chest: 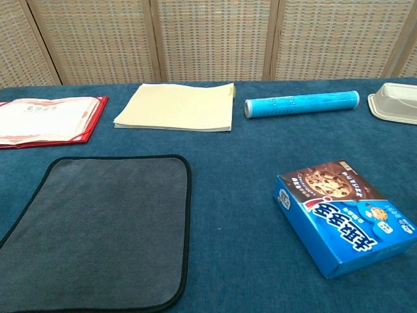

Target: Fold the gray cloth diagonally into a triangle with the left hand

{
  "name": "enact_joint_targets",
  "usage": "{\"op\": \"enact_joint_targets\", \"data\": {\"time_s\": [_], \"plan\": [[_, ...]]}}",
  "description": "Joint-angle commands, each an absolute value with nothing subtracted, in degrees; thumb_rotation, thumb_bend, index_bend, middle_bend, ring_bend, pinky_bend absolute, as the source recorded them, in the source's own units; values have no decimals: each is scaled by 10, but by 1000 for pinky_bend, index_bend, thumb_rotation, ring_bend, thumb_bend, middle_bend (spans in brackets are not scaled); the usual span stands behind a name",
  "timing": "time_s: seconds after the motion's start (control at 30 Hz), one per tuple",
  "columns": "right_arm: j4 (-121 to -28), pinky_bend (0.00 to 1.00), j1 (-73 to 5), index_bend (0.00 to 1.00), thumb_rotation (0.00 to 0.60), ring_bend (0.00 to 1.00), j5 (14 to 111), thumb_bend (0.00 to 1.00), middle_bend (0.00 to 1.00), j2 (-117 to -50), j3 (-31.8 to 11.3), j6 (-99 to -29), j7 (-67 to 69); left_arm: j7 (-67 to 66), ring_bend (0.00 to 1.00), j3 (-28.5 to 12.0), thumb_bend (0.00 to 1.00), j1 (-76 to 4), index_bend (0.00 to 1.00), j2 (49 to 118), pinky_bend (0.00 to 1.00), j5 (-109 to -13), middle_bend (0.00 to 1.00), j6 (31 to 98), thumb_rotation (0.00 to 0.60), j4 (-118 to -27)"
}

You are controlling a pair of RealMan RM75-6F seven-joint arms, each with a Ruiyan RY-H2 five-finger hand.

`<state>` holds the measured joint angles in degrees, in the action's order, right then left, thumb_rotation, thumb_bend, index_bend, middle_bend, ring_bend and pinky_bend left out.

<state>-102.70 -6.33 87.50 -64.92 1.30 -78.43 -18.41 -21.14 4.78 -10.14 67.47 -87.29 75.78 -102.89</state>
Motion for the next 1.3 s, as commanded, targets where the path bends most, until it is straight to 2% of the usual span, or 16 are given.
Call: {"op": "enact_joint_targets", "data": {"time_s": [0.03, 0.57, 1.3], "plan": [[-1028, 0, -63, 0, 600, 0, 876, 0, 0, -649, 13, -786, -184, -197, 0, 64, 196, -96, 93, 678, 0, -895, 0, 756, 600, -1005], [-1030, 0, -59, 0, 600, 0, 880, 0, 0, -644, 12, -794, -175, -191, 0, 110, 197, -78, 113, 718, 0, -922, 0, 729, 600, -917], [-1030, 0, -58, 0, 600, 0, 881, 0, 0, -639, 9, -799, -157, -227, 0, 99, 198, -83, 113, 780, 0, -920, 0, 703, 600, -877]]}}
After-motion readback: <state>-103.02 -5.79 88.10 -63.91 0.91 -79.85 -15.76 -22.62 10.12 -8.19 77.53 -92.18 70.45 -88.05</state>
